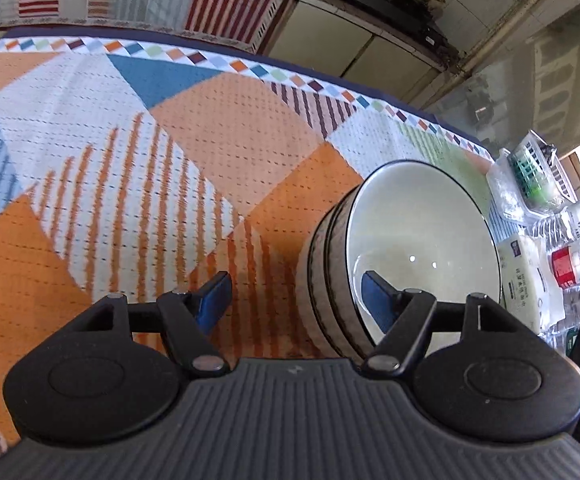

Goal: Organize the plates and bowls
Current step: 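Grip the three nested bowls with both grippers and lift them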

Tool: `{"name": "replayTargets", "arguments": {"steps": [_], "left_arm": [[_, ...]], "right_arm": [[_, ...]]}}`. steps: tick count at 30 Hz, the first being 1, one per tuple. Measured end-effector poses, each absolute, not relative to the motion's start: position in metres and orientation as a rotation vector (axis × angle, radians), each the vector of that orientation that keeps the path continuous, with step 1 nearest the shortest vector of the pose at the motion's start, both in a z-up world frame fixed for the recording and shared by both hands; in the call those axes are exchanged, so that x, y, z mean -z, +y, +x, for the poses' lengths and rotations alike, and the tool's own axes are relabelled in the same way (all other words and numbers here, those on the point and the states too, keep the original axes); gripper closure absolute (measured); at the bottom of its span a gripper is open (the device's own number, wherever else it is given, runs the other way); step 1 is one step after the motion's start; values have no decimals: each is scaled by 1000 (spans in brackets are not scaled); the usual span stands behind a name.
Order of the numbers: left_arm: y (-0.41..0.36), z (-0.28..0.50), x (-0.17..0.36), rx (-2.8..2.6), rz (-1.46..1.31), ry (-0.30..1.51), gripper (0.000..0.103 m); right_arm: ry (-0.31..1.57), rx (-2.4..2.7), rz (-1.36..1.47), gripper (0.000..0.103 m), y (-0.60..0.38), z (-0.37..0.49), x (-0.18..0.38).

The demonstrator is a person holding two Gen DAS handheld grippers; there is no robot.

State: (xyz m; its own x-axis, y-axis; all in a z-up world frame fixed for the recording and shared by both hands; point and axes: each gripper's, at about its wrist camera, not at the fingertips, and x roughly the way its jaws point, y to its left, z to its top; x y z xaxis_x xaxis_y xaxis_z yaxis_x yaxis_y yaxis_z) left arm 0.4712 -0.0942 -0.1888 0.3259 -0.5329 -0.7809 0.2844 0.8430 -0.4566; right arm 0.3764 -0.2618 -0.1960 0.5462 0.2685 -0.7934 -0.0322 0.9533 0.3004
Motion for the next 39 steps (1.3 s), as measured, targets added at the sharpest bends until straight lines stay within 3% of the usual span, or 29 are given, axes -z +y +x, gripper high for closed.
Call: {"name": "replayTargets", "arguments": {"steps": [5,9,12,15,16,27,39], "left_arm": [[-97,480,199,566,-293,1140,32],[-95,484,202,602,-301,1131,37],[-93,486,204,642,-344,1137,49],[-95,486,207,625,-401,1175,51],[-98,485,207,626,-411,1189,55],[-111,464,180,634,-258,1113,57],[-83,415,117,647,-232,1059,57]], "right_arm": [[998,-233,223,2,-260,385,196],[998,-268,146,2,-259,392,188],[996,-301,119,1,-259,397,190],[988,-319,116,1,-259,399,192],[989,-320,115,1,-259,399,192],[939,-339,98,2,-258,383,185],[811,-358,61,3,-241,335,135]]}}
